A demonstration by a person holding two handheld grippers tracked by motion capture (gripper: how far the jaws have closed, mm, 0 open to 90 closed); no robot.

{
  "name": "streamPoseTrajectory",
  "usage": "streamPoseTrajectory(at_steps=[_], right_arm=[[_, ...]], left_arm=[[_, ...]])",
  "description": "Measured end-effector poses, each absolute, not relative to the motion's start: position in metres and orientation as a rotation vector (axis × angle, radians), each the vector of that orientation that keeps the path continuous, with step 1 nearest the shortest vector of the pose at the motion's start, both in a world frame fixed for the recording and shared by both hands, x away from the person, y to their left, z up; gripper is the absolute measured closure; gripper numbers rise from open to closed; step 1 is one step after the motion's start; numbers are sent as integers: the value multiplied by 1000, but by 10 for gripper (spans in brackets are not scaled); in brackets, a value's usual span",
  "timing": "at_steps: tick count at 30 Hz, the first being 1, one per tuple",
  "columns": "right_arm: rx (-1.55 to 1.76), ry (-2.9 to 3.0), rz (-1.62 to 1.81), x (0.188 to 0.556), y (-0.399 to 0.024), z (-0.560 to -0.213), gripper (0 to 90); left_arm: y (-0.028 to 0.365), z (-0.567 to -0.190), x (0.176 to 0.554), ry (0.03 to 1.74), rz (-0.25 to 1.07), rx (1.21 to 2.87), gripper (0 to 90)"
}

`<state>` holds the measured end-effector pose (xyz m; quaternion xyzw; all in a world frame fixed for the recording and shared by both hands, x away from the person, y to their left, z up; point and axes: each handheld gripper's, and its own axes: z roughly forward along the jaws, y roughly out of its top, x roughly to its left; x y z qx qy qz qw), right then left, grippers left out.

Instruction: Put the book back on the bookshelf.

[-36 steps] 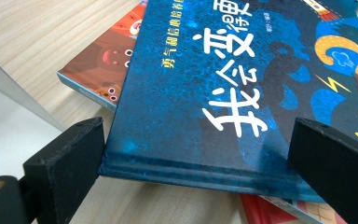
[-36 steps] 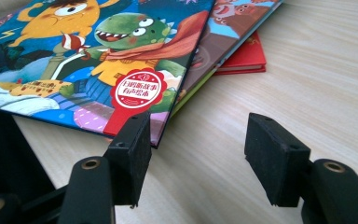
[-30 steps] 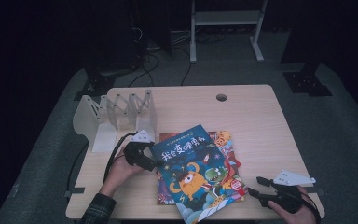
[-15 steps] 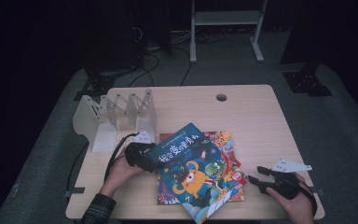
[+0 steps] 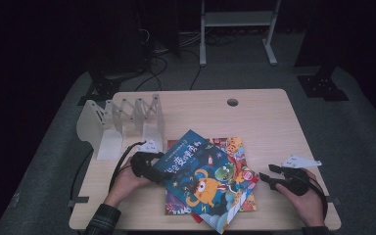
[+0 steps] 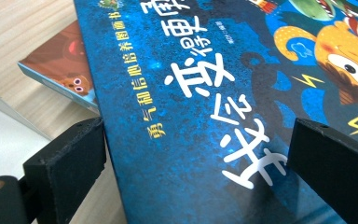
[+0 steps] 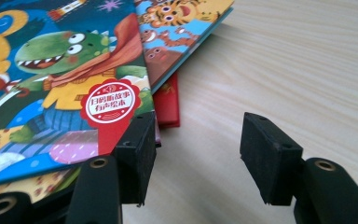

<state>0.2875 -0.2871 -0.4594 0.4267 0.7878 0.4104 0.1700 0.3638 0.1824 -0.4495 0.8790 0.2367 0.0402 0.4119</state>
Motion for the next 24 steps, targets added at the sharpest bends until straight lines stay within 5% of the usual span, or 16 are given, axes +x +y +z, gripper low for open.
streamPoseTrajectory(at_steps=[24], right_arm=[[1272,2174,1127,326,-279,-456,521]], left_arm=[[187,-444,335,587,99,2199,35]])
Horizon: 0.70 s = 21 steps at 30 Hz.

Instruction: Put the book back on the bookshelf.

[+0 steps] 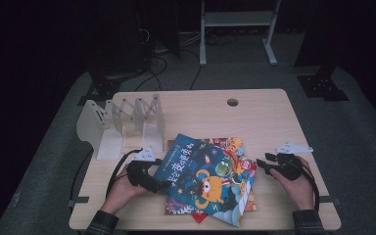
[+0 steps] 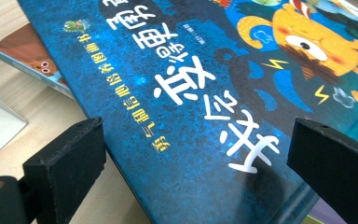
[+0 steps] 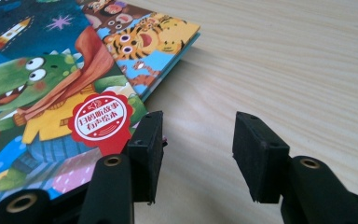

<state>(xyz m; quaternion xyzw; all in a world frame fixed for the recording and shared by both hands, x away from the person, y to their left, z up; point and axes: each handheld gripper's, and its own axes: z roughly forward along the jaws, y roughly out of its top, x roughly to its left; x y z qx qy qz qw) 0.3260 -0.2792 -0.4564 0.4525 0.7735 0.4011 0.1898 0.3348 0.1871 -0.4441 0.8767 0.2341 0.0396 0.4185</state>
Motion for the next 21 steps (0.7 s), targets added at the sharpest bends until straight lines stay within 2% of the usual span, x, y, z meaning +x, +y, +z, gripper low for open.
streamPoseTrajectory(at_steps=[14,21], right_arm=[[1302,2138,1140,348,-272,-457,535],[1340,2141,1122,356,-270,-458,500]], left_arm=[[191,-444,315,585,80,2179,36],[193,-445,310,590,62,2162,36]])
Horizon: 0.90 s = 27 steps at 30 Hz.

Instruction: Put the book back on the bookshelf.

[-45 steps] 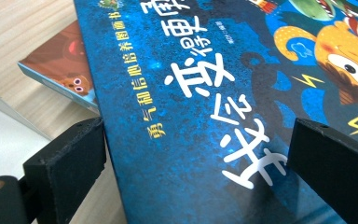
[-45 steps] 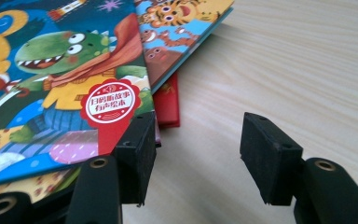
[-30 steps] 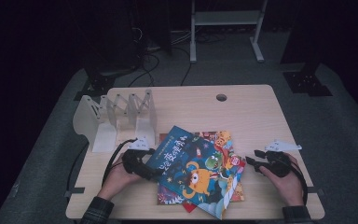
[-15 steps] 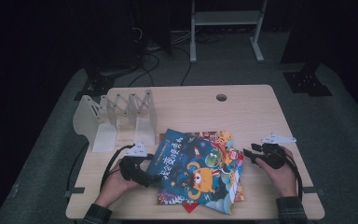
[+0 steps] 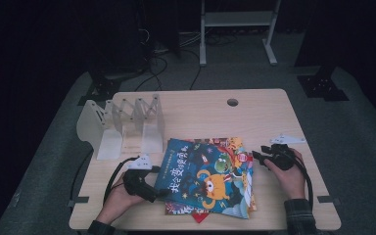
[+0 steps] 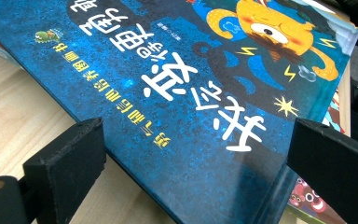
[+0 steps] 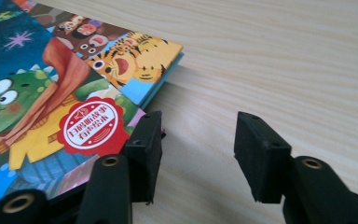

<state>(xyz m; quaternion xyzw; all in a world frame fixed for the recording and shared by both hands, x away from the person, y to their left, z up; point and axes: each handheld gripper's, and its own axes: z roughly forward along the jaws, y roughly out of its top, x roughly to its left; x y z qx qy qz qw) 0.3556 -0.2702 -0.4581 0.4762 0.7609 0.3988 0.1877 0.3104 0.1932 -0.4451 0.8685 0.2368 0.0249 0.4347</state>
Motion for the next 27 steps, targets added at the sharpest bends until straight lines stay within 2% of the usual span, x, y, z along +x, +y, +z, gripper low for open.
streamPoseTrajectory(at_steps=[18,27], right_arm=[[1318,2195,1223,347,-253,-455,419],[1310,2218,1249,347,-248,-457,430]], left_arm=[[202,-444,312,642,134,2130,16],[206,-443,312,651,143,2120,16]])
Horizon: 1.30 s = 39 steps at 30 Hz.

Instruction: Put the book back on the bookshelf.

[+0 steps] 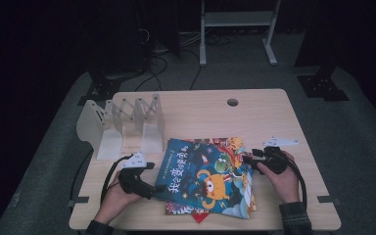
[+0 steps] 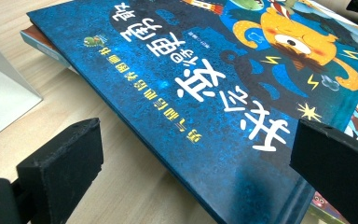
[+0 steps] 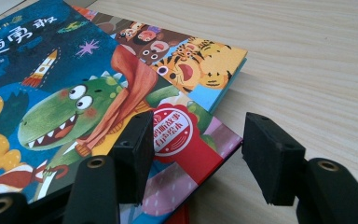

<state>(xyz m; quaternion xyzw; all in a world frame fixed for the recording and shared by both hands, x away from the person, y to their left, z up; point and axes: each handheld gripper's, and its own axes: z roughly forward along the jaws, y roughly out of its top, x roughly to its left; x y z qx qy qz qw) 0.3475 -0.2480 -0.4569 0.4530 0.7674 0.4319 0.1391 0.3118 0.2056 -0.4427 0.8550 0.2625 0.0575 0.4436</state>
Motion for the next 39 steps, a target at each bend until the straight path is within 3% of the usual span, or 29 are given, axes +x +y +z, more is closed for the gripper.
streamPoseTrajectory(at_steps=[26,39], right_arm=[[1188,2256,1203,342,-211,-453,453],[1103,2290,1295,313,-229,-444,746]], left_arm=[[214,-443,313,683,155,2119,16],[221,-441,311,719,169,2093,17]])
